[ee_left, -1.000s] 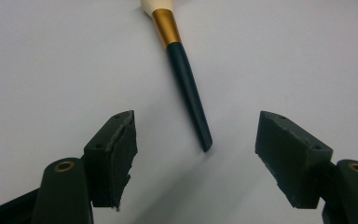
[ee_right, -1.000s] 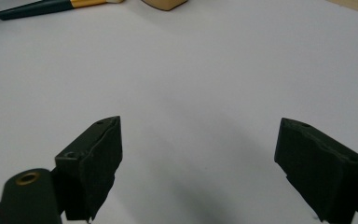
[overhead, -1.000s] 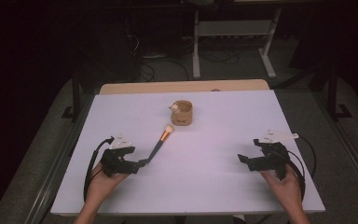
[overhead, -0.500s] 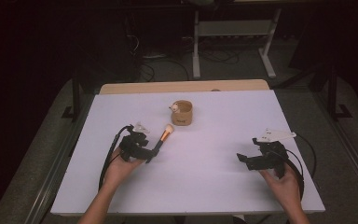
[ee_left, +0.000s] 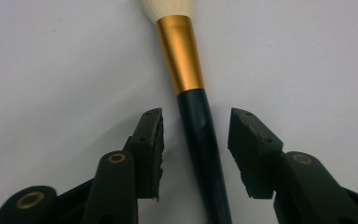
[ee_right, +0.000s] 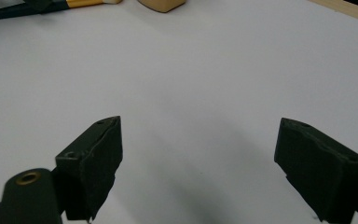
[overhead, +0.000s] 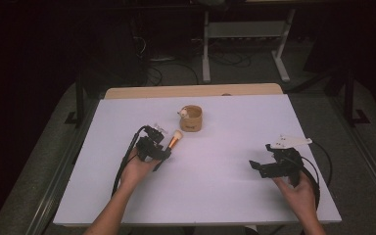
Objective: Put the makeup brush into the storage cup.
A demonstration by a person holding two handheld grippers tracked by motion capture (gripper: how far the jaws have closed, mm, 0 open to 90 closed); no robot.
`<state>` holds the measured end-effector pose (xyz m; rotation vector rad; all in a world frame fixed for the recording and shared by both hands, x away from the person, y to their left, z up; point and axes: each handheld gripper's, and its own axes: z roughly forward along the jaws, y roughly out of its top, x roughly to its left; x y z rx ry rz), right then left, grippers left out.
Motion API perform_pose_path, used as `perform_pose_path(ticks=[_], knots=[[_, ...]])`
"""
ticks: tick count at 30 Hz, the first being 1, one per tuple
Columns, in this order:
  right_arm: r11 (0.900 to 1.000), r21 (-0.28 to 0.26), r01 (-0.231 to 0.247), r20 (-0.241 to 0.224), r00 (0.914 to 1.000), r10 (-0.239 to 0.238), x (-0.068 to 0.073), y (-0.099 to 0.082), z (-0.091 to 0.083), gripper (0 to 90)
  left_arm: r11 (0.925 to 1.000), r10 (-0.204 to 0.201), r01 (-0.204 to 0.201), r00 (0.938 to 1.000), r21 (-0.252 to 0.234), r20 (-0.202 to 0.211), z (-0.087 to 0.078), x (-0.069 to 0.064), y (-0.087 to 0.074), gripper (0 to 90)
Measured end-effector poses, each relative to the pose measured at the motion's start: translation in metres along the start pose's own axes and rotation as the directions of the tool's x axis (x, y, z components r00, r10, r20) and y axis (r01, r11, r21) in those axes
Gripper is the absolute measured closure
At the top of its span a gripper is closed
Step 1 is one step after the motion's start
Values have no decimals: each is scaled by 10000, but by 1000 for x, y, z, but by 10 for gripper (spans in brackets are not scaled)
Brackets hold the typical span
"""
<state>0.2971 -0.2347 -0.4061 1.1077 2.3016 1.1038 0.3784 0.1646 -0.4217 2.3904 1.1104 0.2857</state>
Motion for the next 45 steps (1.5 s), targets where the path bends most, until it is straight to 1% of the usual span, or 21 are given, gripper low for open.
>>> perform_pose_path(ticks=[2, 4, 7, 8, 9, 12, 13, 17, 18, 23, 29, 33, 35, 37, 38, 39, 41, 42, 43, 44, 45], knots=[[10000, -1, 12, 11, 10000, -12, 0, 0, 0, 142, 9999, 78, -77, 10000, 109, -34, 2, 0, 3, 591], [10000, 27, 45, 29, 10000, -45, 0, 0, 0, 142, 9996, -54, 58, 9999, 271, -151, 5, -1, 5, 626], [9999, 29, 115, 83, 9999, -115, 0, 0, 0, 142, 9992, -70, 76, 9999, 395, -143, 7, -1, 6, 655], [9999, 35, 101, 77, 9999, -101, 0, 0, 0, 142, 9986, -42, 46, 10000, 534, -69, 9, -2, 7, 655], [9999, 41, 95, 59, 9999, -95, 1, 1, 0, 142, 9987, -30, 39, 9998, 509, -185, 9, -4, 8, 676], [9999, 52, 123, 87, 9999, -123, 1, 1, 0, 143, 9980, 5, 11, 9997, 637, -262, 10, -5, 9, 712], [9999, 29, 133, 102, 9999, -133, 1, 1, 0, 143, 9979, -134, 150, 9996, 633, -267, 10, -5, 10, 726], [9998, 46, 200, 97, 9998, -200, 1, 1, 1, 144, 9965, -71, 97, 9994, 826, -327, 10, -5, 12, 743], [9998, 70, 189, 93, 9998, -190, 1, 0, 1, 144, 9965, -145, 164, 9996, 814, -238, 10, -4, 12, 744], [9998, 58, 198, 96, 9998, -199, 2, 0, 1, 144, 9965, -213, 227, 9996, 800, -187, 10, -3, 12, 745], [9998, 99, 152, 48, 9999, -152, 2, 0, 2, 144, 9978, -296, 301, 9995, 584, -95, 3, 0, 11, 746], [9997, 149, 217, 3, 9998, -217, 3, 0, 3, 144, 9988, -281, 281, 9996, 407, -12, -3, 1, 9, 746], [9996, 122, 255, -16, 9997, -255, 4, 1, 3, 144, 9993, -194, 193, 9998, 318, 7, -7, 1, 8, 746], [9997, 120, 207, -171, 9996, -205, 7, 2, 4, 144, 9999, -53, 51, 9999, 136, 113, -13, 0, 5, 746], [9997, 147, 188, -267, 9995, -184, 8, 2, 5, 143, 9999, -53, 51, 9999, 136, 113, -13, 0, 5, 746], [9997, 147, 188, -267, 9995, -184, 8, 2, 5, 143, 10000, -7, 6, 9999, 66, 146, -15, -1, 4, 746], [9997, 172, 185, -507, 9986, -176, 10, 4, 6, 143, 9999, 76, -74, 9997, -112, 235, -19, -2, 2, 746], [9996, 168, 225, -589, 9980, -215, 12, 6, 7, 143, 9998, 168, -164, 9994, -125, 295, -22, -3, 1, 745], [9996, 140, 255, -678, 9974, -245, 13, 7, 7, 142, 9993, 277, -267, 9989, -255, 374, -25, -4, 0, 745], [9998, 48, 215, -929, 9955, -209, 16, 10, 8, 137, 9991, 283, -269, 9988, -334, 410, -27, -5, -1, 745], [9998, 48, 215, -929, 9955, -209, 16, 10, 8, 137, 9987, 301, -283, 9986, -428, 429, -30, -6, -2, 745]])
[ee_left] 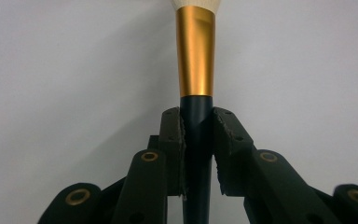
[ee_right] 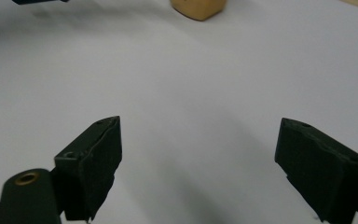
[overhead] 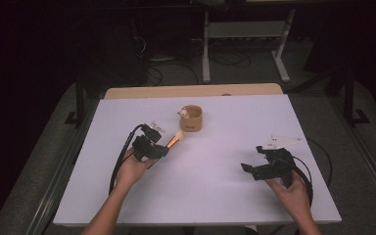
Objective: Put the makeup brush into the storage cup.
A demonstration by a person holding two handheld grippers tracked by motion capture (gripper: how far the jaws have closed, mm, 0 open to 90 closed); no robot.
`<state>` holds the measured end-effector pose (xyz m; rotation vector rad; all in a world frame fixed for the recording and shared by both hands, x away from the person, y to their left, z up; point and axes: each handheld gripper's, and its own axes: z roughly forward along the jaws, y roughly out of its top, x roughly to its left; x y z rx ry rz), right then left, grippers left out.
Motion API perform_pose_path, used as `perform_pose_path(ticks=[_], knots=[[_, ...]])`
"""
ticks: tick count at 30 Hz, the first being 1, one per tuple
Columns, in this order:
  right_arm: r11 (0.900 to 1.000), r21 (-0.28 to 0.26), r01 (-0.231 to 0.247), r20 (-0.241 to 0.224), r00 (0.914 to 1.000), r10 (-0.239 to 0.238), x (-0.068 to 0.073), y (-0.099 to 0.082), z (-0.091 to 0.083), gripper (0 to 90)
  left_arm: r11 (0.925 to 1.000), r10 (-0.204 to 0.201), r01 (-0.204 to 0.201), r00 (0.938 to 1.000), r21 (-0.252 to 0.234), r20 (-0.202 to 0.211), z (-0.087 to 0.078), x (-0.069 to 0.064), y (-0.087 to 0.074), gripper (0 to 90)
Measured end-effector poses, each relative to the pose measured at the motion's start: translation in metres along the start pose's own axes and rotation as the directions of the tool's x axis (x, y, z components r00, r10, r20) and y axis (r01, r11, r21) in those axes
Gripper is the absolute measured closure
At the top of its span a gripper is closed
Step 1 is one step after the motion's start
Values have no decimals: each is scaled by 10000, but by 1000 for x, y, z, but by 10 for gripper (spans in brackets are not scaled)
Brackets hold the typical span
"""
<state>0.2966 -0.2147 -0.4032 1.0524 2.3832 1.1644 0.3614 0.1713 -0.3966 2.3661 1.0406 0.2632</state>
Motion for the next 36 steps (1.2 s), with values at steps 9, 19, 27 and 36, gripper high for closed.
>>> perform_pose_path(ticks=[9, 19, 27, 36], knots=[[9993, -159, 338, -1401, 9895, -357, 17, 27, 12, 137, 9919, 927, -881, 9946, -919, 474, -29, -15, -6, 745], [9971, -383, 654, -2058, 9759, -719, 31, 58, 22, 137, 9746, 1565, -1388, 9835, -1757, 912, -45, -31, -4, 745], [9970, -318, 702, -3000, 9509, -765, 47, 87, 46, 143, 9544, 1976, -1615, 9722, -2511, 1259, -56, -40, -5, 745], [9984, -290, 476, -3842, 9216, -551, 57, 101, 64, 214, 9299, 2380, -1787, 9588, -3213, 1554, -61, -51, -6, 745]])
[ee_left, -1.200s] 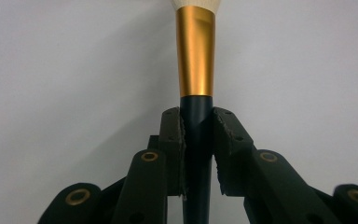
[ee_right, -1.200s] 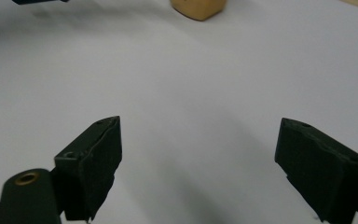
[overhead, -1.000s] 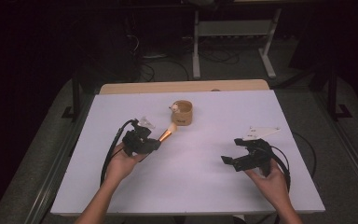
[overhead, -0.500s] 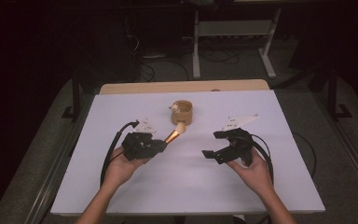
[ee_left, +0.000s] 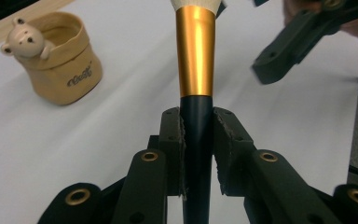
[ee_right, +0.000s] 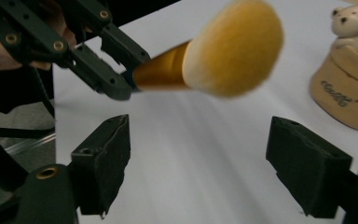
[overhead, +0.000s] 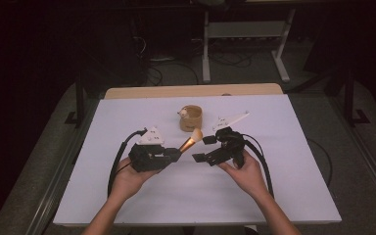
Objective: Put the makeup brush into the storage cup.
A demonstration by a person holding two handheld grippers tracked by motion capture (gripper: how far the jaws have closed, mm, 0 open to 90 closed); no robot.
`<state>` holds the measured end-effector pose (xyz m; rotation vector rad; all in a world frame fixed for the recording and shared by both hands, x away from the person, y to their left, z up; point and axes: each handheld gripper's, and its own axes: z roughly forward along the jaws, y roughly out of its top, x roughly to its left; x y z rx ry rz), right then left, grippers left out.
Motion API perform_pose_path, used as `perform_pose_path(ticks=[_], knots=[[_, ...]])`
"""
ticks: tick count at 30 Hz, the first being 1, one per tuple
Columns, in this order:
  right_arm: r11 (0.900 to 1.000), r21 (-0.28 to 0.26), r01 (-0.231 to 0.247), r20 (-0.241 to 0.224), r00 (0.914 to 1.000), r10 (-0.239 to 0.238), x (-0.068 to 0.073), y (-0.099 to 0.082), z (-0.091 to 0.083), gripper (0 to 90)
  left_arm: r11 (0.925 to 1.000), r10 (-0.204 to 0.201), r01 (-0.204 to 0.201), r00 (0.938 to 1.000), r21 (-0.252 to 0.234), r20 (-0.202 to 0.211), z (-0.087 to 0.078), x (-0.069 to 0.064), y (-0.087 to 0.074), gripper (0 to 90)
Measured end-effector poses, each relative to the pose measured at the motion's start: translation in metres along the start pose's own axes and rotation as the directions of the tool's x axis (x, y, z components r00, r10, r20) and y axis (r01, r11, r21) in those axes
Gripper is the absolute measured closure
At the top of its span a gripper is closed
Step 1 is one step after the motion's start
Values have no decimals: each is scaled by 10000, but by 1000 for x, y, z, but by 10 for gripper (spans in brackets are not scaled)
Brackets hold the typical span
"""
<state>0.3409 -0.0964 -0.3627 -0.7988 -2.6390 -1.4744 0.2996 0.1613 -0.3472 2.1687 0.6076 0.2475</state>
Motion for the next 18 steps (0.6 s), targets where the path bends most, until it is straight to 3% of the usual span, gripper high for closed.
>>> perform_pose_path(ticks=[2, 3, 4, 8, 16, 18], knots=[[9997, -16, -225, -470, 9986, 224, -1, 3, 4, 258, 10000, 91, -90, 9999, -36, 102, 1, -2, 0, 745], [9997, -16, -225, -470, 9986, 224, -1, 3, 4, 258, 9999, 95, -94, 9999, -77, 125, 2, -3, -1, 745], [9994, -143, -324, -836, 9960, 311, -2, 5, 5, 310, 9998, 191, -188, 9996, -120, 223, 4, -5, -2, 745], [9985, -232, -495, -1551, 9869, 453, -2, 6, 7, 426, 9991, 396, -392, 9987, -139, 318, 8, -6, -4, 745], [9963, -223, -833, -2269, 9709, 761, -6, 5, 8, 635, 9977, 653, -643, 9969, -230, 446, 14, -12, -4, 746], [9946, -261, -1002, -2625, 9607, 899, -7, 5, 8, 702, 9970, 770, -764, 9962, -148, 416, 16, -14, -4, 747]])
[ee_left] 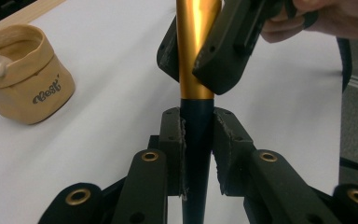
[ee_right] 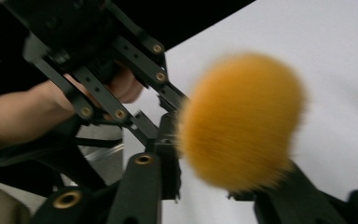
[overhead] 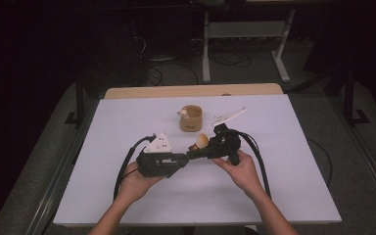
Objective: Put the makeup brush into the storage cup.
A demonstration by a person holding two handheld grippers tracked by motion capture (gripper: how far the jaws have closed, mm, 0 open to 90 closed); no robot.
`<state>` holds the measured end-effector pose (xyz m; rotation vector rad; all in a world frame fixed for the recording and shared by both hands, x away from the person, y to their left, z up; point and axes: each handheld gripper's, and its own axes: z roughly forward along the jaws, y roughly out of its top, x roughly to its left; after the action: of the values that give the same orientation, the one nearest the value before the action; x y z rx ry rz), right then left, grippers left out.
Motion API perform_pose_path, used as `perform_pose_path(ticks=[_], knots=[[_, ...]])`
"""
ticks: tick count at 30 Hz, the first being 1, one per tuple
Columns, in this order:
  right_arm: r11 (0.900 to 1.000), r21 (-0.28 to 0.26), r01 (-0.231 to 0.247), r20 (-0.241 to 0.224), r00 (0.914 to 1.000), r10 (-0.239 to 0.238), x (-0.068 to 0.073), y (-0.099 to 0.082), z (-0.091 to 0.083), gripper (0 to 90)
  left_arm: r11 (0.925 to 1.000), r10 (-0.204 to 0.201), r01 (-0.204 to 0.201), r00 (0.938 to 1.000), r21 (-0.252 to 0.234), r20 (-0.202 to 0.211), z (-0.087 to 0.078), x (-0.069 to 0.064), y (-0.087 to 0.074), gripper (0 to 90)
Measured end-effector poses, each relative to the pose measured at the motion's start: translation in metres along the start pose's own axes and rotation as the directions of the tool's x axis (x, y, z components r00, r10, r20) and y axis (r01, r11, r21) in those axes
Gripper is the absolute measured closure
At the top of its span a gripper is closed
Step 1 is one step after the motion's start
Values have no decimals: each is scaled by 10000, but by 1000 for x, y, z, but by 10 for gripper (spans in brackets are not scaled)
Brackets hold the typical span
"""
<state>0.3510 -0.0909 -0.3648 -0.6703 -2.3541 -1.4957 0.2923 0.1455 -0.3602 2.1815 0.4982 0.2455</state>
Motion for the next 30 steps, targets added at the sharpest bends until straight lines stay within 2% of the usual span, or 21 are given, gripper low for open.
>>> perform_pose_path(ticks=[3, 4, 7, 10, 11, 12, 14, 15, 20, 26, 28, 30], knots=[[9998, 36, -172, -190, 9997, 173, -1, 0, 0, 718, 9996, 205, -204, 9998, 169, -67, 1, 0, 0, 747], [9993, 134, -357, -182, 9992, 359, 0, 0, 0, 719, 9998, 144, -143, 9999, 132, -69, 2, -1, -1, 746], [9991, 237, -359, -137, 9992, 362, 0, 0, 0, 721, 9999, 150, -150, 9999, 85, -68, 3, -1, -2, 742], [9992, 391, -105, 63, 9999, 103, 1, 1, 0, 723, 9999, 12, -12, 10000, 143, 3, 5, -1, -2, 728], [9982, 594, 64, 389, 9992, -87, 3, 3, 0, 723, 9993, -55, 54, 10000, 377, 16, 7, 1, -2, 630], [9982, 594, 64, 389, 9992, -87, 3, 3, 0, 723, 9993, -55, 54, 10000, 377, 16, 7, 1, -2, 612], [9971, 737, 187, 578, 9981, -230, 4, 4, -1, 723, 9989, -92, 92, 10000, 464, -4, 7, 3, -6, 612], [9954, 925, 262, 845, 9958, -340, 5, 5, -3, 723, 9988, -146, 146, 9999, 470, 7, 6, 3, -7, 593], [9932, 1147, 224, 1210, 9920, -363, 4, 8, -7, 723, 9983, -363, 369, 9992, 460, -144, 2, 4, -16, 571], [9921, 1236, 218, 1368, 9898, -388, 2, 11, -11, 723, 9978, -415, 432, 9985, 496, -353, -4, 4, -26, 555], [9911, 1297, 292, 1449, 9883, -481, 1, 13, -12, 723, 9976, -257, 286, 9986, 626, -455, -7, 6, -29, 542], [9902, 1367, 283, 1504, 9874, -490, 1, 16, -13, 723, 9972, -423, 451, 9980, 593, -473, -9, 7, -32, 534]])
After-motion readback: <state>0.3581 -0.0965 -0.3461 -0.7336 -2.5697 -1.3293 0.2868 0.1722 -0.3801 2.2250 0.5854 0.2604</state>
